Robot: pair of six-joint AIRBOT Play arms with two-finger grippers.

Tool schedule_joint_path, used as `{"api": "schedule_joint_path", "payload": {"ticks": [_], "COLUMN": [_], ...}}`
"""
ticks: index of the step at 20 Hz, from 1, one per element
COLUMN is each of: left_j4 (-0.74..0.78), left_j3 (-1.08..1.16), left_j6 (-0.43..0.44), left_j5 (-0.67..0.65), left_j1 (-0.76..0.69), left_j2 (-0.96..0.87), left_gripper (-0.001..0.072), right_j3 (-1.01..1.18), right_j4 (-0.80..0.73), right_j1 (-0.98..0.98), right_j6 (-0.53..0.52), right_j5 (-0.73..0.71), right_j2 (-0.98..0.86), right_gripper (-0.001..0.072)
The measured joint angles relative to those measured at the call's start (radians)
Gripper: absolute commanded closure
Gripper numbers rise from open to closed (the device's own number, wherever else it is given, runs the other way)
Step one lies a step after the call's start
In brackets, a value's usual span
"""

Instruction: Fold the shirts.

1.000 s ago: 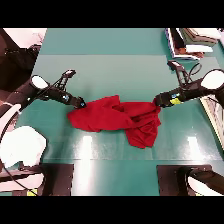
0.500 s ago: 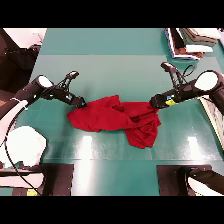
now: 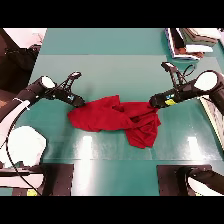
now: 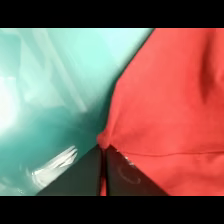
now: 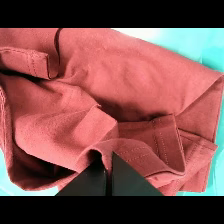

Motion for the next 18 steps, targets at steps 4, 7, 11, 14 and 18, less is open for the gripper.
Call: {"api": "schedule_joint_path", "payload": {"ticks": [4, 7, 11, 14, 18], "left_j4": [0.013, 0.019, 0.023, 0.025, 0.027], "left_j3": [0.063, 0.138, 0.195, 0.209, 0.217], "left_j6": [-0.003, -0.004, -0.005, -0.006, -0.011], "left_j5": [-0.003, -0.018, -0.069, -0.136, -0.201], "left_j1": [0.024, 0.068, 0.104, 0.113, 0.117], "left_j2": [0.095, 0.238, 0.444, 0.551, 0.613], "left_gripper": [0.0678, 0.0678, 0.0677, 0.0677, 0.0677], "right_j3": [0.001, 0.001, 0.001, 0.001, -0.002], "right_j4": [-0.003, -0.002, 0.001, 0.024, 0.08], "right_j1": [-0.044, -0.127, -0.257, -0.341, -0.455], "right_j6": [0.002, 0.002, 0.003, 0.0, -0.029], "right_j5": [-0.001, -0.026, -0.117, -0.193, -0.217], "right_j2": [0.008, 0.045, 0.112, 0.138, 0.137], "right_gripper": [0.0697, 0.0697, 0.0697, 0.0475, 0.0154]}}
